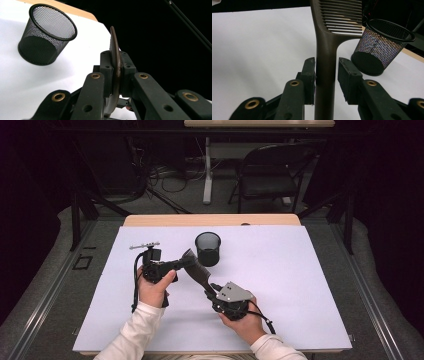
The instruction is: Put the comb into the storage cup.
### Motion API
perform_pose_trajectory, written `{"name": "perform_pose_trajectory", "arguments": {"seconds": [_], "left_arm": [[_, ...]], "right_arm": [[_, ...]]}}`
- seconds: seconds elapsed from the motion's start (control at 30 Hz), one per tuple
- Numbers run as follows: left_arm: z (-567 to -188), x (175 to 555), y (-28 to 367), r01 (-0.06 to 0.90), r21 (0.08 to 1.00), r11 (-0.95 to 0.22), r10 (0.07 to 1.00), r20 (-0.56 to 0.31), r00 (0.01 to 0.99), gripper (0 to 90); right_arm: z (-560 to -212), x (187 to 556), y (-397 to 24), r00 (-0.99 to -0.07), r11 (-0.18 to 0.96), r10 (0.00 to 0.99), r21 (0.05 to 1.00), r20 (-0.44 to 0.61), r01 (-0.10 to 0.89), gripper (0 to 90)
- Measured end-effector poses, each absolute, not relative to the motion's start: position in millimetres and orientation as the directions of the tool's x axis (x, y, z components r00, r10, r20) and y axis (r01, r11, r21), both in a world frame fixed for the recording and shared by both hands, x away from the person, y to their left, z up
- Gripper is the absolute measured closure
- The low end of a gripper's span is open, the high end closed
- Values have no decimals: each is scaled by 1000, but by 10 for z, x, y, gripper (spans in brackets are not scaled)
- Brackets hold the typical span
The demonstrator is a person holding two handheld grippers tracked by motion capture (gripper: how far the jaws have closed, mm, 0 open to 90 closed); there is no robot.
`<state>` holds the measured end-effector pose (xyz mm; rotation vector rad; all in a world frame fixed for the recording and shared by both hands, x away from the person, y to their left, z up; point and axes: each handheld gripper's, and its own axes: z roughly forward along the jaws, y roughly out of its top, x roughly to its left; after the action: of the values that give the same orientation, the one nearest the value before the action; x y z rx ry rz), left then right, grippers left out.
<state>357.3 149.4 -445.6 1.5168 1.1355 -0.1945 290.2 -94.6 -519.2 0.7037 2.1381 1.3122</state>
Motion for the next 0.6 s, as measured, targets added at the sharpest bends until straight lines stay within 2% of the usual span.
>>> {"name": "perform_pose_trajectory", "arguments": {"seconds": [0.6], "left_arm": [[-4495,3621,1577,728,663,173,545,-680,490,839]], "right_arm": [[-5201,2919,-942,-725,390,671,907,-160,161,532]]}}
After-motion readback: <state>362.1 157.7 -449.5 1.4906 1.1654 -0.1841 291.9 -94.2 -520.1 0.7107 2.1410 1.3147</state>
